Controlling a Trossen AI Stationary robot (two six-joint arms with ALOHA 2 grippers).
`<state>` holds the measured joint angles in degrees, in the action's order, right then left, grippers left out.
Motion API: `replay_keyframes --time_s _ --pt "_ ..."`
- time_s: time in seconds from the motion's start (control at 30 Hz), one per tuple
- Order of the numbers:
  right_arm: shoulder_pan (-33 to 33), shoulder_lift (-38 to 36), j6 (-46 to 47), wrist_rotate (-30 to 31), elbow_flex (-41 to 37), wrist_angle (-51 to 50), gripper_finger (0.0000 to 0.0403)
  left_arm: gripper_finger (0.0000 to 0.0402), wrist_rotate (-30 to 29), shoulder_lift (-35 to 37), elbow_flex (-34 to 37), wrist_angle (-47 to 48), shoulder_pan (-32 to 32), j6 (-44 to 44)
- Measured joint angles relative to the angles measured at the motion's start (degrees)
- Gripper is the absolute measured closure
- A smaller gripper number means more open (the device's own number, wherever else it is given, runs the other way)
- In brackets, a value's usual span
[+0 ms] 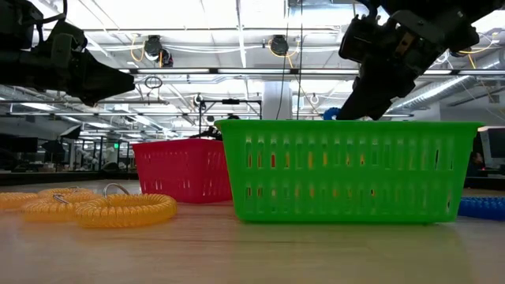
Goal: Sort spring keychains
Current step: Put the blue spring keychain into the yellow bin
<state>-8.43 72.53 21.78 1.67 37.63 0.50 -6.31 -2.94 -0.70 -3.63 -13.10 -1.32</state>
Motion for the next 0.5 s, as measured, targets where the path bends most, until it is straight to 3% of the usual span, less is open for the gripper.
replay_keyframes --time_s 0.5 --pt "-0.07 0.0 4.47 -0.02 -0.02 -6.02 0.038 0.0217 0.0 0.01 0.0 -0.01 0.0 0.0"
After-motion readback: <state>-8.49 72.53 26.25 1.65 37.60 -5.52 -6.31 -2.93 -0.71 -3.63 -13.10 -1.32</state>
